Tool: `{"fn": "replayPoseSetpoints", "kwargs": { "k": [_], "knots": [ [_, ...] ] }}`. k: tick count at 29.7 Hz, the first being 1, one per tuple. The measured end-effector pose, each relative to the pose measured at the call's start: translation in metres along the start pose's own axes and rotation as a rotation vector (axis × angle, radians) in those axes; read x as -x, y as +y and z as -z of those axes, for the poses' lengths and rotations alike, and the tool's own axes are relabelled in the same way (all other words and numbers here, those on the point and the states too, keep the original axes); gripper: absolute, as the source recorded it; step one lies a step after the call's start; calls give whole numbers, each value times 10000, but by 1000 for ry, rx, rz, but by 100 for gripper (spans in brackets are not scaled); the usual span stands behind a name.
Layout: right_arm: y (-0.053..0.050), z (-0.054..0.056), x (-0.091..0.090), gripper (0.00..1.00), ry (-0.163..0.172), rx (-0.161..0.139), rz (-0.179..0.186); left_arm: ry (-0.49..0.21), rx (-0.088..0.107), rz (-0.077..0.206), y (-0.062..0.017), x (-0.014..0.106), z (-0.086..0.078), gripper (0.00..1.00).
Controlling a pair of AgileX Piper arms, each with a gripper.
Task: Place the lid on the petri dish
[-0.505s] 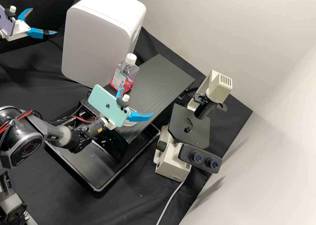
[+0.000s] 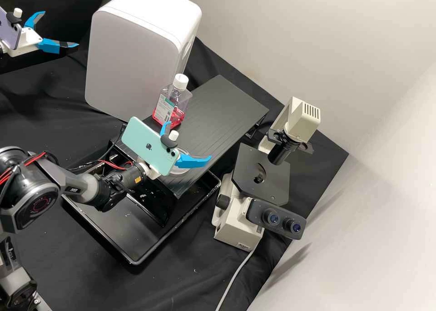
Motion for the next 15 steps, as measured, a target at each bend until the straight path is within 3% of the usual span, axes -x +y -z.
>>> {"fn": "replayPoseSetpoints", "kwargs": {
  "k": [4,9,12,13,15],
  "knots": [
    [0,0,0,100,0,0,0,-37,1,16,-48,-4,-112,100],
    [0,0,0,100,0,0,0,-132,0,20,-100,-19,-385,100],
    [0,0,0,100,0,0,0,-236,-29,15,-197,-21,-568,100],
    [0,0,0,100,0,0,0,-272,-37,16,-263,-26,-619,100],
    [0,0,0,100,0,0,0,-326,-48,33,-364,-27,-687,100]
  ]
}}
